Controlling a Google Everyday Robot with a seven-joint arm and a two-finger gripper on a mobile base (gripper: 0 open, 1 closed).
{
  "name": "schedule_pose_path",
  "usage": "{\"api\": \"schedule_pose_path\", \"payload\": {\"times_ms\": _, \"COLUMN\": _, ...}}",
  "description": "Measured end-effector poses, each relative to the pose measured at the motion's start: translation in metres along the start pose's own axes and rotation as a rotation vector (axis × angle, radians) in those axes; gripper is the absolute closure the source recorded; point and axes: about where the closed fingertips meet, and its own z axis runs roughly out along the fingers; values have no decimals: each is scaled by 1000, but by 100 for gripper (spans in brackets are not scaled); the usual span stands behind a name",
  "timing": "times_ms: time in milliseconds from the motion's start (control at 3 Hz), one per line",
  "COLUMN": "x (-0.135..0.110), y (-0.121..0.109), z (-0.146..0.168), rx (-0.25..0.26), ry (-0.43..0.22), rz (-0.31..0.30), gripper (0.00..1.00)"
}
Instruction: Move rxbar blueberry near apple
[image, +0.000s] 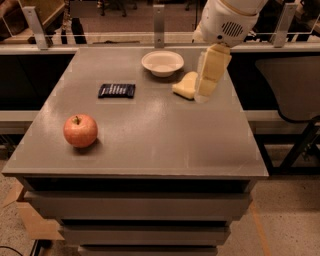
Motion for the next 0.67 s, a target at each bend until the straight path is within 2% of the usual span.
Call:
{"api": "schedule_pose_path", "payload": {"times_ms": 333, "x": -3, "y": -3, "z": 3, "rx": -1, "ry": -6, "rz": -2, "gripper": 0}}
{"api": "schedule_pose_path", "payload": {"times_ms": 667, "x": -19, "y": -19, "z": 22, "rx": -16, "ry": -42, "rz": -13, "gripper": 0}}
